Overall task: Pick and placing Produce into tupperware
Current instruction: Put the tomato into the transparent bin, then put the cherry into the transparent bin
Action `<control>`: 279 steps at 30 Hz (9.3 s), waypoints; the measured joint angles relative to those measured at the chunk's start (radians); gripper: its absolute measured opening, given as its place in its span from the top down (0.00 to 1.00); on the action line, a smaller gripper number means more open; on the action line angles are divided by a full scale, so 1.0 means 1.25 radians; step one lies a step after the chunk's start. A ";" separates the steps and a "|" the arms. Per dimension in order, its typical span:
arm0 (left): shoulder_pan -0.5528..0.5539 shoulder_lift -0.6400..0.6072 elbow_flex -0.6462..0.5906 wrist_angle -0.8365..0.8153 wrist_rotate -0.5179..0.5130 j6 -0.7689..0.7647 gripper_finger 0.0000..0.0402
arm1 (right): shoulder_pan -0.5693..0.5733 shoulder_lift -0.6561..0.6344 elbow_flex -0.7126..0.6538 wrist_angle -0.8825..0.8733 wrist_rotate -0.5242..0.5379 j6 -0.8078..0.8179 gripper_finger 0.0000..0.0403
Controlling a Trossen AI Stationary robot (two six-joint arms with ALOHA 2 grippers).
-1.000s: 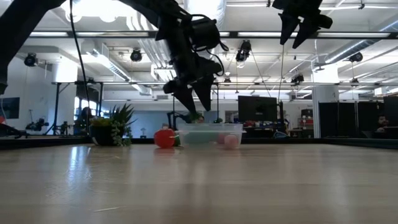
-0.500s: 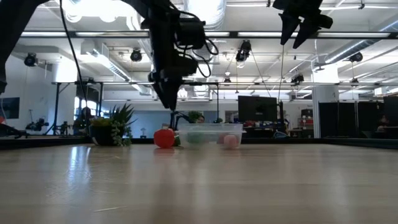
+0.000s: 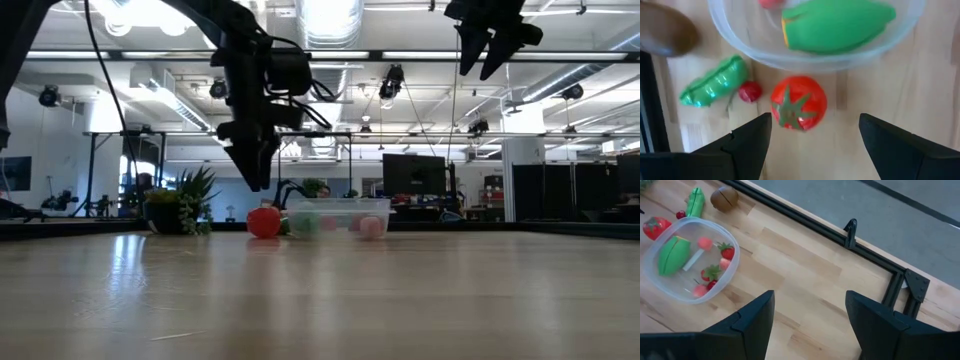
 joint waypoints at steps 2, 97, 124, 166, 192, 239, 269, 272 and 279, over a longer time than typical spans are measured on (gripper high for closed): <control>0.005 -0.002 -0.003 0.025 0.001 0.005 0.29 | 0.000 -0.001 0.000 0.000 0.000 0.000 0.41; 0.040 -0.090 -0.137 0.210 0.007 -0.097 0.43 | 0.000 -0.001 0.000 0.033 0.008 0.010 0.41; -0.061 0.202 0.239 0.170 -0.134 -0.173 0.21 | 0.000 -0.001 0.000 0.017 -0.013 0.002 0.41; 0.143 0.111 0.074 -0.012 0.086 -0.125 0.48 | 0.000 -0.001 0.000 0.027 -0.012 -0.006 0.41; 0.093 -0.121 -0.383 0.610 -0.031 -0.361 0.53 | 0.000 -0.001 0.000 0.044 0.010 0.010 0.42; 0.118 -0.013 -0.388 0.737 -0.023 -0.332 0.68 | 0.000 -0.001 0.000 0.042 0.010 0.073 0.43; 0.124 0.031 -0.345 0.724 0.017 -0.296 0.84 | 0.000 0.000 0.000 0.041 0.029 0.102 0.43; 0.124 0.017 -0.344 0.709 0.015 -0.294 0.84 | 0.000 -0.001 0.000 0.040 0.029 0.101 0.43; 0.122 -0.091 -0.344 0.644 -0.003 -0.292 0.84 | 0.000 0.000 0.000 0.038 0.029 0.092 0.43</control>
